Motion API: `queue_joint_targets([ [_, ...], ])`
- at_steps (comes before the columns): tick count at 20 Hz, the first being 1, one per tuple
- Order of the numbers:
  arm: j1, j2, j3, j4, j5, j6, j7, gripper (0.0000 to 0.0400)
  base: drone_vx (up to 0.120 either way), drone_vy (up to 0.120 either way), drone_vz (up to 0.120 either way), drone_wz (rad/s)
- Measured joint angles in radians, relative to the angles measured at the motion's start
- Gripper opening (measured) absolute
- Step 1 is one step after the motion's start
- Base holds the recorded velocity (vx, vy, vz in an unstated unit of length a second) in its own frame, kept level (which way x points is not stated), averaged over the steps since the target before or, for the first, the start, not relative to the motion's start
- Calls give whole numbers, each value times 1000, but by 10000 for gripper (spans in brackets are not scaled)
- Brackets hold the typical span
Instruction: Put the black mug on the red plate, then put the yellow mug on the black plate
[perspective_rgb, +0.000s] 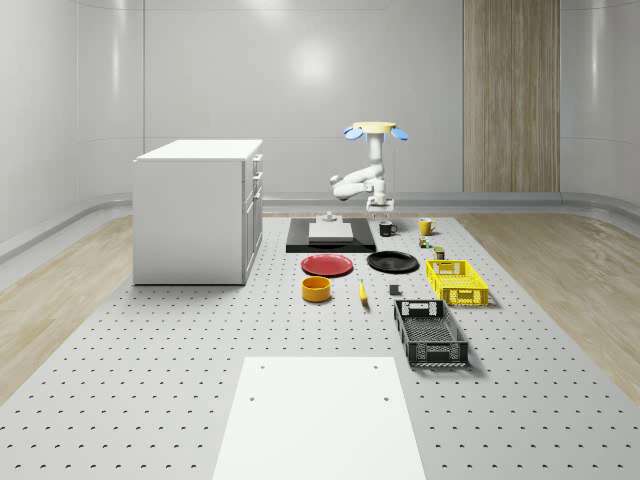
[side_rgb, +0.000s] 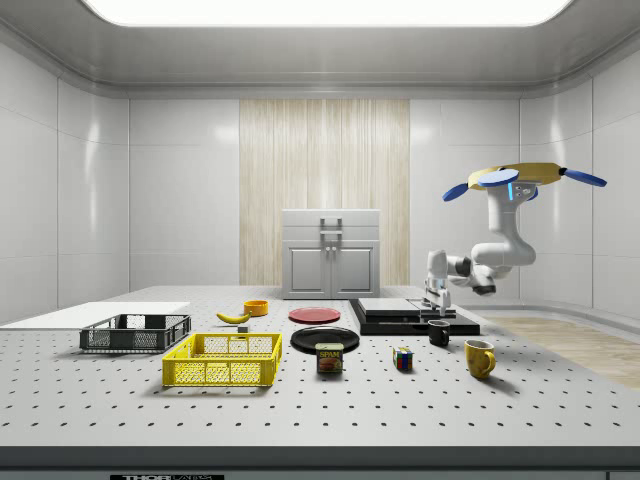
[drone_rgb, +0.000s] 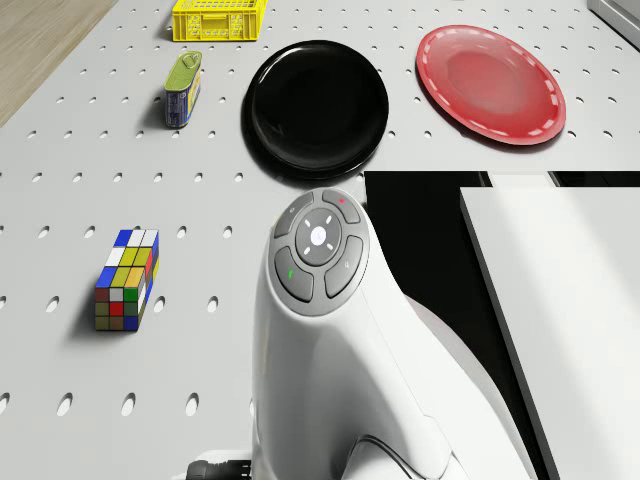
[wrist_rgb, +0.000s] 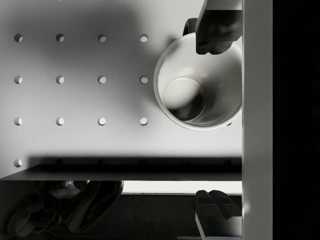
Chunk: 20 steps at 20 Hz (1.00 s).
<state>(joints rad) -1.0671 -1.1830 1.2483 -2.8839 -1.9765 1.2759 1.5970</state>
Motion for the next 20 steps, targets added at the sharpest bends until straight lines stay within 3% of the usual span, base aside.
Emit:
queue_joint_targets([
  [9,-1,-63,-101,28,-84,97,-9,400,0,0,0,0],
  [20,-31,-88,-109,54,-89,135,1,400,0,0,0,0],
])
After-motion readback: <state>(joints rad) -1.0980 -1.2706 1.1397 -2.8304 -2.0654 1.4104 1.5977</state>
